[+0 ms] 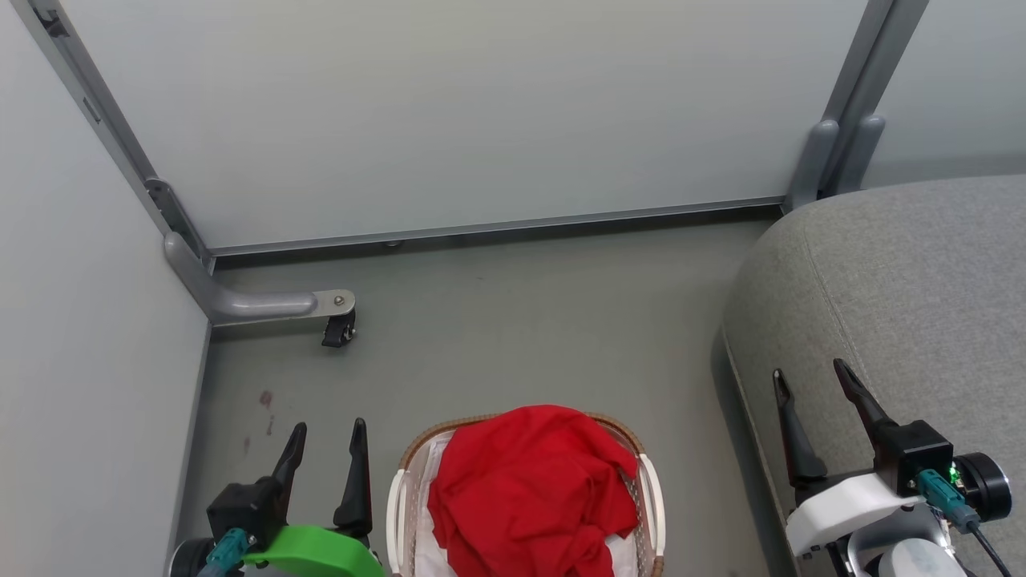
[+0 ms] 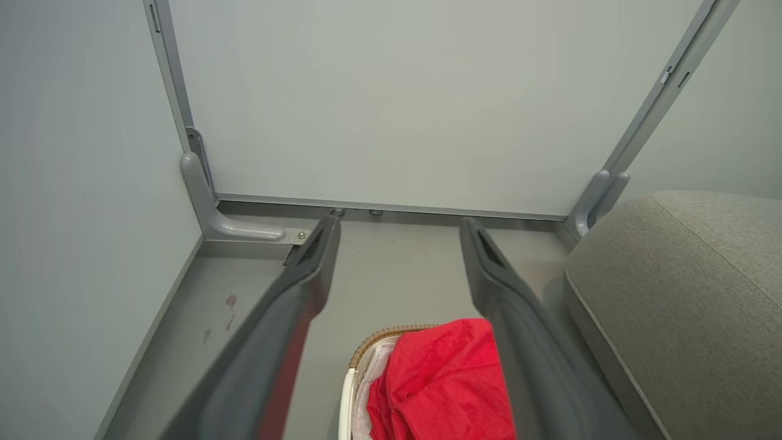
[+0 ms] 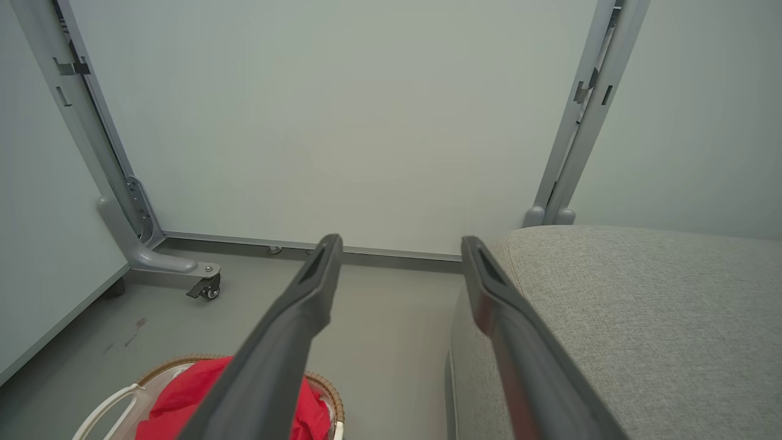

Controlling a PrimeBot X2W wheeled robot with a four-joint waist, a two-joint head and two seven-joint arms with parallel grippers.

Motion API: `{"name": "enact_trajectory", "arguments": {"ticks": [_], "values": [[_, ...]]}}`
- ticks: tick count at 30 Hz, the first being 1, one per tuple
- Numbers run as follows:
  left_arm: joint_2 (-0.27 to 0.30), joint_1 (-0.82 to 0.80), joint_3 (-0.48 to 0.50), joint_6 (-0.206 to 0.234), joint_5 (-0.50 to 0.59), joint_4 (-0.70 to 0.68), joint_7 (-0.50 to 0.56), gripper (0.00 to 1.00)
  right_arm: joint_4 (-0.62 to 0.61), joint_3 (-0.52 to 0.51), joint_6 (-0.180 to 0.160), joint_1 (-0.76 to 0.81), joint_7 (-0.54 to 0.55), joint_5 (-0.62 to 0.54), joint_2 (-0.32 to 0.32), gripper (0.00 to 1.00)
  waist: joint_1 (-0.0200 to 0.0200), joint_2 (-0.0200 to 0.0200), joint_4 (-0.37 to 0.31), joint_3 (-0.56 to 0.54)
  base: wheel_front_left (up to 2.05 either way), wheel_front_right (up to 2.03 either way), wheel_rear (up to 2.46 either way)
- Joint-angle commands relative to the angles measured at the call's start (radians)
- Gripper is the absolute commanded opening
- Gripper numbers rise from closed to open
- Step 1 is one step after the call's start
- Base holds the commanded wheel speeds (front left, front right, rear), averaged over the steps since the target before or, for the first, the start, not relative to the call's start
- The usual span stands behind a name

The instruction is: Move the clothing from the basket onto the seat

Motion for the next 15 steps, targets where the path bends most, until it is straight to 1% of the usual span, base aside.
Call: {"name": "enact_trajectory", "arguments": {"ticks": [1,15], "values": [[0.006,-0.006,0.0,-0.004,0.005,0.0,-0.004,1.0,-0.002,0.0,0.0,0.008,-0.005,-0.001,-0.006,1.0,0.0,0.0,0.0,0.0,0.0,0.0,0.0],[0.006,-0.004,-0.018,-0.006,0.009,0.005,-0.004,1.0,-0.008,0.001,0.0,0.016,-0.005,0.004,-0.006,1.0,0.0,0.0,-0.006,0.003,0.0,0.0,0.0]]}}
